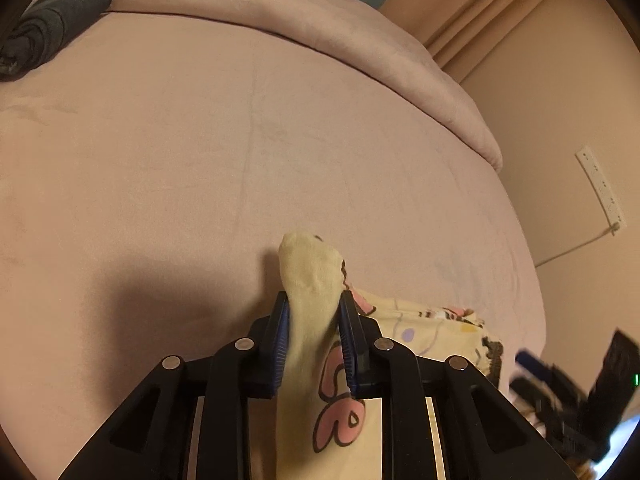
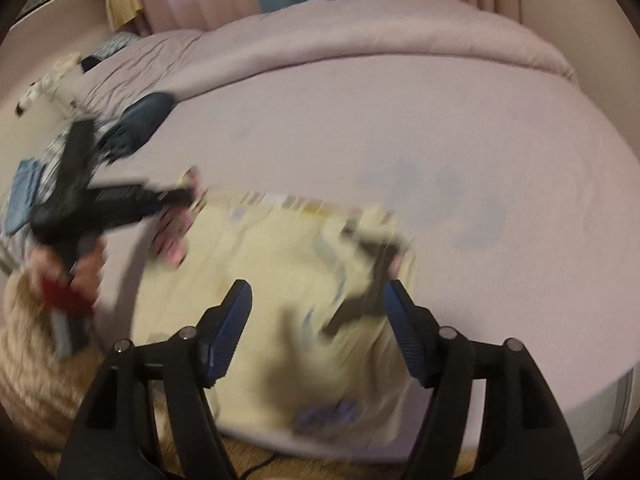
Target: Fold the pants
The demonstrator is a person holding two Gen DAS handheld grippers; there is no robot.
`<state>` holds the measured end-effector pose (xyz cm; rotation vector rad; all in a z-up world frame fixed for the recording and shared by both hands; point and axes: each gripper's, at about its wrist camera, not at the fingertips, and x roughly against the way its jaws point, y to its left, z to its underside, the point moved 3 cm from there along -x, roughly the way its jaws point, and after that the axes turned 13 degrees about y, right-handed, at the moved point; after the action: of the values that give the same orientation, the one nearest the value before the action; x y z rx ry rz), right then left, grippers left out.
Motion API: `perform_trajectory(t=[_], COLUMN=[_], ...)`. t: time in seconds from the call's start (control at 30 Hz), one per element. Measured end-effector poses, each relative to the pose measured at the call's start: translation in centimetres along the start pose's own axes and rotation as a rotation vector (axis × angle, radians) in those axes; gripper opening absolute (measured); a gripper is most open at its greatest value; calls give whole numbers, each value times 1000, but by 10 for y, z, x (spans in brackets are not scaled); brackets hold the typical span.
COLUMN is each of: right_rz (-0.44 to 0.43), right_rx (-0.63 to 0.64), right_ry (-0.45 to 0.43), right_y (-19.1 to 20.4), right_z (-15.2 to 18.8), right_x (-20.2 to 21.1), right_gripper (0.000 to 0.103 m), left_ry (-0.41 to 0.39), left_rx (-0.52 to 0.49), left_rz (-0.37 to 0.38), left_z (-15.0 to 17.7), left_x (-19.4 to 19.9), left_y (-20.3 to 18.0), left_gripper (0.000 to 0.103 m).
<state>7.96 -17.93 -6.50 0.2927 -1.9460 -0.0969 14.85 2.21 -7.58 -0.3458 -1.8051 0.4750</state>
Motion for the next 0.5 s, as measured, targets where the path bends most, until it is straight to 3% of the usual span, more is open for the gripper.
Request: perform_trajectory(t=[0.13, 0.27, 0.3, 0.33, 0.43, 0.5], right_rz=[37, -65, -114, -137, -120, -98], right_rx=[-21, -98, -124, -131, -118, -109], right_ry=[54, 151, 127, 109, 80, 58], right_y=[-22, -39, -42, -41, -36, -32], right_z=[-27, -29, -29, -28, -28, -32], right_x=[-36, -72, -72, -69, -58, -54], right_gripper=[68, 64, 57, 38, 28, 28], left_ry=[8, 7, 3, 0, -15, -20], left_rx=[12, -23, -29, -28, -28, -38], left_rz=[3, -55, -59, -61, -64, -92], left_z=[-1, -2, -2, -3, -4, -6], left_x=[-4, -9, -8, -7, -5, -5], left_y=[1, -5, -6, -6, -5, -6], left_gripper=[21, 20, 19, 19, 19, 19])
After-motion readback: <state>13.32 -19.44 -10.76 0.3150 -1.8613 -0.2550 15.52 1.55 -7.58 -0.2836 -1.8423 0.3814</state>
